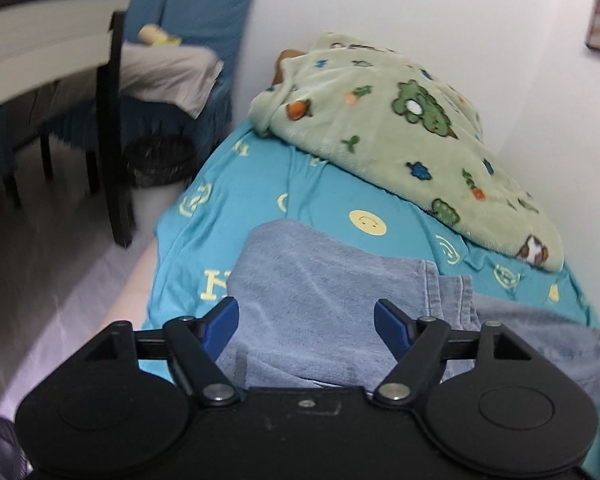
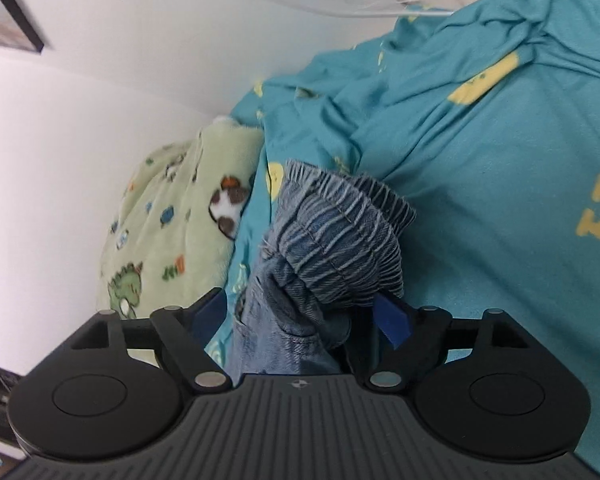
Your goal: Fold clothes
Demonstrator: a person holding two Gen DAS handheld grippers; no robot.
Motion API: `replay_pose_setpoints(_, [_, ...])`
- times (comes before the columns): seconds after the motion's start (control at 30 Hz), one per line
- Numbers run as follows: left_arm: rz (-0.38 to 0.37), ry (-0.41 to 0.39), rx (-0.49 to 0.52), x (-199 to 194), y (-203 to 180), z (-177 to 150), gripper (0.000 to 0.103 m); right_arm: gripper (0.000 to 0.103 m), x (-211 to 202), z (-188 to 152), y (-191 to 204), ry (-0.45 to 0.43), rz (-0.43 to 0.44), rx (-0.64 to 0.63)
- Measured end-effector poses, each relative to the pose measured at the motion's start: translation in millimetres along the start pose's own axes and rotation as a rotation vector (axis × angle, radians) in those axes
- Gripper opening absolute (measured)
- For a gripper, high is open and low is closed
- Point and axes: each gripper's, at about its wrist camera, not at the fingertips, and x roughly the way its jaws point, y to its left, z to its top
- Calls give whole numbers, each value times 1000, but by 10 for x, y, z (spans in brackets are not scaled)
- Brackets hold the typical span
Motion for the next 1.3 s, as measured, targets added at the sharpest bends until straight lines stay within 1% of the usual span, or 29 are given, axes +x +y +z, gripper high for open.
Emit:
replay_pose_setpoints(0.1, [11, 15, 52, 79, -89, -34, 74, 83, 54, -19, 18, 23, 3, -4])
replay_pose_setpoints(0.2, [16, 32, 88, 151, -146, -44, 75, 83, 185, -52, 45, 16, 0, -16])
replay_pose_setpoints(0.27, [10, 36, 118, 193, -181, -34, 77, 85, 289, -67, 69, -7, 2, -21])
replay_pose_setpoints(0.37, [23, 40, 166, 284, -235, -20, 78, 84, 447, -119, 135, -50, -43, -71])
replay_pose_setpoints(0.4, [29, 40, 176, 321, -249, -10, 78, 80, 490, -155, 155, -67, -62, -94])
replay_pose_setpoints(0.43, [34, 41, 186, 358, -263, 0, 78, 71, 526, -194, 175, -82, -90, -120])
replay_pose_setpoints(0.47, [36, 40, 193, 381, -274, 8, 78, 66, 556, -229, 197, -92, -125, -151])
replay_pose_setpoints(0.5, [37, 38, 201, 396, -288, 15, 78, 57, 583, -256, 213, -100, -155, -177])
replay_pose_setpoints(0.53, [36, 37, 209, 407, -301, 19, 78, 52, 595, -248, 201, -101, -162, -183])
replay_pose_setpoints(0.67, [3, 40, 206, 405, -299, 26, 78, 39, 631, -224, 165, -105, -180, -210])
replay_pose_setpoints(0.7, [-1, 40, 202, 402, -295, 32, 78, 33, 624, -240, 187, -114, -177, -235])
replay_pose_setpoints(0.73, [-2, 40, 198, 395, -290, 44, 78, 26, 623, -275, 246, -123, -187, -287])
replay_pose_setpoints(0.8, [-1, 36, 196, 376, -265, 66, 78, 20, 624, -378, 438, -153, -209, -422])
replay_pose_setpoints(0.83, [-2, 33, 192, 363, -251, 80, 78, 18, 605, -431, 533, -174, -205, -475])
replay_pose_setpoints(0.97, [-24, 17, 148, 301, -142, 160, 78, 15, 450, -645, 913, -257, -159, -645])
replay_pose_setpoints(1.13, [-33, -3, 98, 220, -5, 250, 78, 14, 254, -1061, 1434, -350, -77, -864])
replay_pose_setpoints(1.23, [-44, -16, 92, 150, 38, 267, 78, 14, 206, -1356, 1698, -383, -22, -976])
replay_pose_setpoints(1.3, [-48, -25, 65, 114, 105, 294, 78, 14, 200, -1560, 1847, -392, 14, -1029])
